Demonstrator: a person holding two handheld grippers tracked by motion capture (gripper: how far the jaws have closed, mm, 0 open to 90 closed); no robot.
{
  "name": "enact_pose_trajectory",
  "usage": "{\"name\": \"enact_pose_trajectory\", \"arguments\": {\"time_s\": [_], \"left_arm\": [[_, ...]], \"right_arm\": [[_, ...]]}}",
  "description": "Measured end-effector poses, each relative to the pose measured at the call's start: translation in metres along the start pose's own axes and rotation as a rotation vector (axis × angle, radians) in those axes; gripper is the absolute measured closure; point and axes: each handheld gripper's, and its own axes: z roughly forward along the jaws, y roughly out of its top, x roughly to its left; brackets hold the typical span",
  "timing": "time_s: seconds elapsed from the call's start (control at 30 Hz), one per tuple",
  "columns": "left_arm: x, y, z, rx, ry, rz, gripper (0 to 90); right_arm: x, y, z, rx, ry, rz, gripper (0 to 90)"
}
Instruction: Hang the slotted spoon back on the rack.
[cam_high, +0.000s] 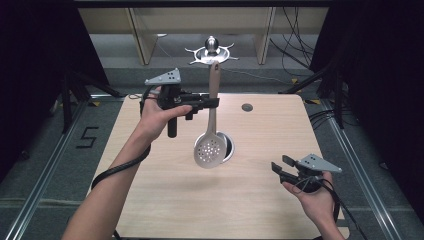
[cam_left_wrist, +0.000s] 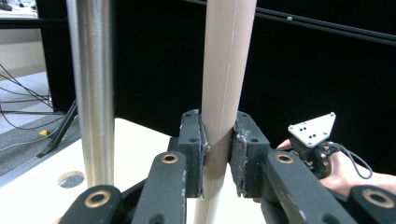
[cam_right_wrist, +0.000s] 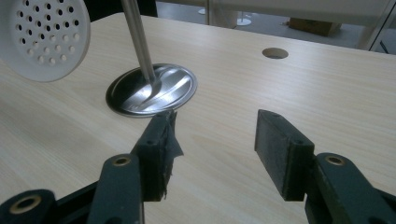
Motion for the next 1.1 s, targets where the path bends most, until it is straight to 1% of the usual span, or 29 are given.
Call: {"name": "enact_pose_trajectory", "arguments": {"time_s": [0.03,0.33,0.4,0.43,0.5,0.53,0.6,0.63,0.67,0.7,0.83,0.87,0.93,0.97,1.03,1.1], "left_arm": [[0.000,0.000,0.000,0.001,0.004,-0.001,74.8],[0.001,-0.001,-0.001,-0.009,0.034,-0.002,73.7],[0.002,-0.002,-0.001,-0.008,0.046,0.002,73.4],[0.001,-0.002,-0.001,-0.009,0.053,0.001,73.2],[0.001,-0.002,-0.001,-0.012,0.065,0.003,72.8],[0.001,-0.002,-0.001,-0.012,0.073,0.005,72.7],[0.000,-0.002,-0.001,-0.008,0.091,0.012,72.4],[0.000,-0.002,-0.001,-0.010,0.099,0.012,72.2],[-0.001,-0.002,-0.001,-0.010,0.105,0.011,71.9],[-0.001,-0.003,-0.001,-0.010,0.111,0.011,71.7],[-0.003,-0.004,-0.002,-0.010,0.127,0.009,70.3],[-0.004,-0.004,-0.003,-0.012,0.132,0.013,69.5],[-0.006,-0.005,-0.006,-0.003,0.153,0.022,66.3],[-0.007,-0.005,-0.008,0.003,0.165,0.029,64.1],[-0.009,-0.008,-0.013,0.018,0.197,0.050,58.8],[-0.011,-0.012,-0.018,0.029,0.230,0.063,53.5]], "right_arm": [[0.000,0.000,0.000,0.001,-0.003,-0.006,48.6],[0.000,0.000,0.000,0.004,-0.001,-0.006,48.6],[0.000,0.000,0.000,0.004,-0.001,-0.005,48.5],[0.000,-0.001,0.002,-0.011,0.004,-0.007,48.5],[0.000,-0.001,0.001,-0.006,0.004,-0.006,48.5],[0.001,0.000,0.001,0.001,0.007,0.011,48.5],[0.001,0.000,0.001,0.001,0.006,0.010,48.5],[0.001,-0.001,0.002,-0.014,0.010,0.009,48.5],[0.000,-0.001,0.002,-0.016,0.008,0.005,48.5],[0.001,0.000,0.002,-0.012,0.010,0.016,48.5],[0.001,-0.001,0.002,-0.011,0.008,0.014,48.4],[0.001,-0.001,0.002,-0.011,0.008,0.014,48.4],[0.000,-0.001,0.002,-0.020,0.005,-0.002,48.4],[0.001,-0.001,0.002,-0.012,0.009,0.014,48.3],[0.001,-0.001,0.002,-0.011,0.009,0.015,48.3],[0.002,-0.001,0.002,-0.012,0.011,0.017,48.2]]}}
